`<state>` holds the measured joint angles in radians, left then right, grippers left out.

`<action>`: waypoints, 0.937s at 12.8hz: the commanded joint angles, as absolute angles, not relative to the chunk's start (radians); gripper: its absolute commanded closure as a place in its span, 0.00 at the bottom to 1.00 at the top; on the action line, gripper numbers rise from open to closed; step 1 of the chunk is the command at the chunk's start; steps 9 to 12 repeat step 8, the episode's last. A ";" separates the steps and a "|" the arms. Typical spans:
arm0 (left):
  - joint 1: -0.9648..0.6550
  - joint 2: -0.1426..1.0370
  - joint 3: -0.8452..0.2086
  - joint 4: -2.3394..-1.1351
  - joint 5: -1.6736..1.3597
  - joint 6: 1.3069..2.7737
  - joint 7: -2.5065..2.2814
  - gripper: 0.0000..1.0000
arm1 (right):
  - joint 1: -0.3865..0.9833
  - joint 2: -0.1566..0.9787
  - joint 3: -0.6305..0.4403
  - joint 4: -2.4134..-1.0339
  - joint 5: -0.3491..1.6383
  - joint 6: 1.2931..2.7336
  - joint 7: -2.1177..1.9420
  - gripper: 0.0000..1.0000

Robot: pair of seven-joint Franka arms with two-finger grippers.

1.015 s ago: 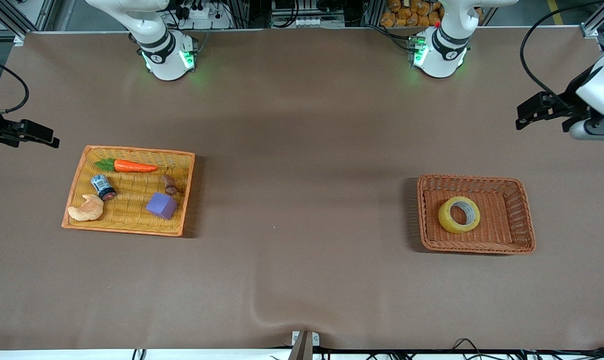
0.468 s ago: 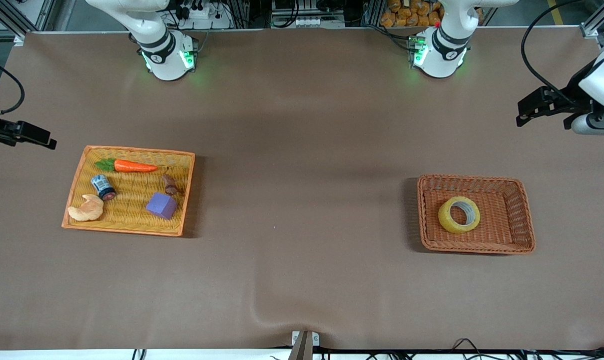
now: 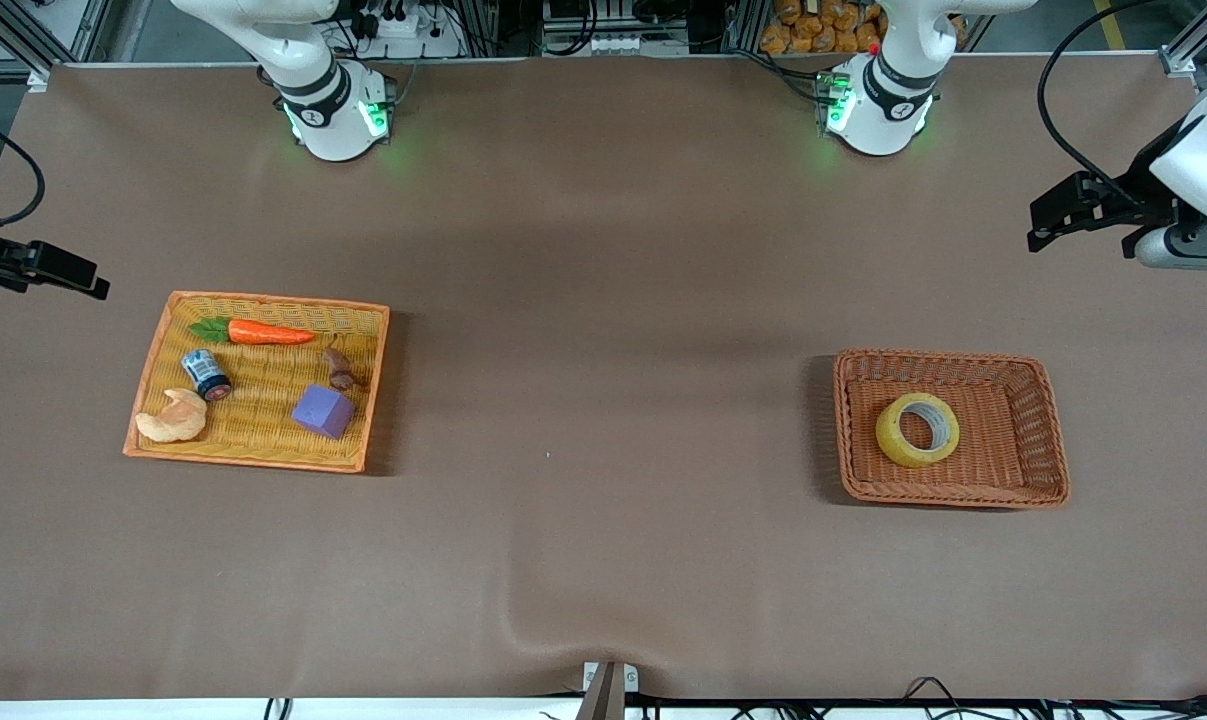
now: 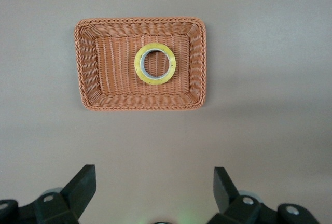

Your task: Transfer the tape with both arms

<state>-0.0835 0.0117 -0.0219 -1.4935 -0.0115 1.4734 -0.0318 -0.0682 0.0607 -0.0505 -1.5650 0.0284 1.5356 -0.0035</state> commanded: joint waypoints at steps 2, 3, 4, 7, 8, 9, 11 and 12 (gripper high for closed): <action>-0.083 0.003 -0.021 -1.488 -0.028 1.450 -0.029 0.00 | -0.080 0.069 -0.038 -1.529 0.020 1.522 0.003 0.00; -0.083 0.005 -0.021 -1.488 -0.028 1.450 -0.029 0.00 | -0.078 0.068 -0.037 -1.529 0.020 1.519 0.003 0.00; -0.083 0.005 -0.021 -1.488 -0.028 1.450 -0.029 0.00 | -0.078 0.066 -0.037 -1.529 0.021 1.514 0.003 0.00; -0.084 0.003 -0.021 -1.488 -0.026 1.450 -0.031 0.00 | -0.078 0.067 -0.037 -1.529 0.021 1.514 0.003 0.00; -0.086 0.003 -0.021 -1.489 -0.026 1.450 -0.031 0.00 | -0.078 0.067 -0.037 -1.529 0.021 1.514 0.003 0.00; -0.086 0.003 -0.021 -1.489 -0.026 1.450 -0.031 0.00 | -0.078 0.067 -0.037 -1.529 0.021 1.514 0.003 0.00; -0.086 0.003 -0.021 -1.489 -0.026 1.450 -0.031 0.00 | -0.078 0.067 -0.037 -1.529 0.021 1.514 0.003 0.00; -0.086 0.003 -0.021 -1.489 -0.026 1.450 -0.031 0.00 | -0.078 0.067 -0.037 -1.529 0.021 1.514 0.003 0.00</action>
